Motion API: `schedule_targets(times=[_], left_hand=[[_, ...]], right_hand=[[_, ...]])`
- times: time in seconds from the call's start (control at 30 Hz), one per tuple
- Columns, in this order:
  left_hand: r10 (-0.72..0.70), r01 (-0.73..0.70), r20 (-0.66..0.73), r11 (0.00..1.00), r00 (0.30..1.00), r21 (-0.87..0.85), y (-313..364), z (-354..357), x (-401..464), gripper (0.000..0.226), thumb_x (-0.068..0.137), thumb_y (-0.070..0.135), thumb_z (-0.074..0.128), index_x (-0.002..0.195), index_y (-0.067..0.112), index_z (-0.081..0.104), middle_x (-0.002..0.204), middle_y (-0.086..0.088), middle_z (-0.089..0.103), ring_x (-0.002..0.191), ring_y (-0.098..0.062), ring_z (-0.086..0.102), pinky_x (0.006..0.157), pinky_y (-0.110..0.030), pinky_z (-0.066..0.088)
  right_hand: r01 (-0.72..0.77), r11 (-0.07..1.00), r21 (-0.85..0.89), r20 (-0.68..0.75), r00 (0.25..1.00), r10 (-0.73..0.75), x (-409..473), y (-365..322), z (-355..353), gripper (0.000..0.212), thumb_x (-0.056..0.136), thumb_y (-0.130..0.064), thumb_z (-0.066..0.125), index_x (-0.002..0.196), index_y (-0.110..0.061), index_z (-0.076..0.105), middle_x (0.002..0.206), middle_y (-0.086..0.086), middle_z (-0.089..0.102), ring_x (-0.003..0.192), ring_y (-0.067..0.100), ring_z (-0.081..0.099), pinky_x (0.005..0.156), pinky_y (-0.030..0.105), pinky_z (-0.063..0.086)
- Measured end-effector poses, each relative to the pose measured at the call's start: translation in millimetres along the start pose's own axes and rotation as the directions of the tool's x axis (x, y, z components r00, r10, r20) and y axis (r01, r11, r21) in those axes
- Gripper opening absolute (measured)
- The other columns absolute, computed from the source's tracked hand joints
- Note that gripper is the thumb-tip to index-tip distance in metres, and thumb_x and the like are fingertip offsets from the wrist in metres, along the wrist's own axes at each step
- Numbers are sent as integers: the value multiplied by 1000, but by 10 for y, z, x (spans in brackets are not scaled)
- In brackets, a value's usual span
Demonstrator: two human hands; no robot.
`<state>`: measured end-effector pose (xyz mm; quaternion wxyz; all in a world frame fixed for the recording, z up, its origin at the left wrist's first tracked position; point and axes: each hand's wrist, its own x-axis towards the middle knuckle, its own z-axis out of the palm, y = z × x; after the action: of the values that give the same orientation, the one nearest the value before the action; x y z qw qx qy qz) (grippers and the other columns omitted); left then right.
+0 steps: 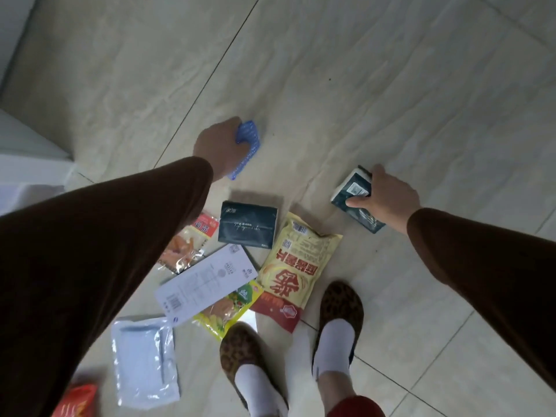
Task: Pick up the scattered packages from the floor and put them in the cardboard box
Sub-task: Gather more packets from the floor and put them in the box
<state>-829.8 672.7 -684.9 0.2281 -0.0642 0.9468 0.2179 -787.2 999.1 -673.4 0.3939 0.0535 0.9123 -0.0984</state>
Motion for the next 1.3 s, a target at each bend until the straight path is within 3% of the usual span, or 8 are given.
schedule_targets(times=[0.07, 0.17, 0.3, 0.53, 0.6, 0.7, 0.87, 1.3], left_hand=[[-7, 63, 197, 959, 980, -276, 59, -82, -312, 11, 83, 13, 58, 80, 16, 48, 71, -1, 53, 64, -20, 49, 58, -30, 37], [46, 39, 436, 982, 899, -185, 70, -15, -766, 13, 85, 15, 69, 88, 13, 56, 77, -3, 57, 68, -22, 55, 56, -26, 41], [137, -214, 345, 958, 928, 194, -16, 302, -1078, 38, 79, 29, 76, 107, 11, 60, 114, -8, 50, 108, -30, 47, 84, -37, 45], [115, -219, 352, 937, 929, 273, -31, 520, -1062, 78, 75, 36, 81, 138, 20, 37, 118, -7, 65, 93, -30, 63, 82, -38, 51], [93, -223, 375, 921, 922, 320, -81, 561, -1012, 85, 72, 43, 82, 142, 23, 38, 129, -4, 61, 110, -30, 61, 89, -39, 49], [70, -207, 356, 909, 932, 361, -131, 696, -994, 86, 71, 43, 82, 142, 23, 39, 133, -5, 55, 117, -31, 55, 88, -42, 46], [0, -158, 309, 859, 951, 487, -70, 791, -1080, 78, 68, 52, 81, 129, 15, 49, 125, -9, 55, 118, -32, 51, 91, -44, 43], [-263, 263, 67, 965, 962, 8, 30, -190, -2683, 46, 75, 40, 74, 107, 18, 50, 96, -3, 63, 86, -29, 59, 70, -36, 46]], right_hand=[[-9, 991, 134, -2, 1000, 10, -228, -36, 93, 58, 87, -50, 75, 112, -13, 38, 104, 7, 64, 93, 29, 66, 74, 35, 45], [-31, 900, 434, 23, 999, 23, -585, -115, 268, 51, 86, -30, 80, 111, -14, 39, 98, 0, 59, 84, 19, 61, 66, 29, 44], [-198, 616, 762, 200, 978, 68, -972, -216, 744, 49, 78, -9, 86, 115, -6, 55, 100, 0, 70, 83, 12, 69, 57, 15, 51], [-394, 349, 850, 314, 912, 266, -1214, -384, 1613, 84, 48, -42, 98, 119, -16, 60, 126, 14, 66, 99, 25, 73, 78, 35, 63], [-399, 234, 886, 346, 908, 237, -1208, -501, 1653, 64, 65, -20, 95, 119, -6, 65, 110, 15, 73, 80, 18, 75, 55, 22, 58], [-361, 156, 920, 321, 918, 231, -1170, -682, 1717, 33, 74, -8, 88, 103, -11, 73, 94, 11, 77, 64, 13, 74, 52, 23, 57], [-309, 188, 932, 267, 939, 215, -1098, -713, 1753, 24, 81, -9, 82, 96, -21, 68, 95, 6, 76, 76, 19, 74, 60, 27, 58], [-12, 615, 789, 48, 998, -43, -2030, -602, 437, 33, 81, -20, 80, 107, -25, 61, 97, -3, 75, 86, 20, 76, 81, 43, 63]])
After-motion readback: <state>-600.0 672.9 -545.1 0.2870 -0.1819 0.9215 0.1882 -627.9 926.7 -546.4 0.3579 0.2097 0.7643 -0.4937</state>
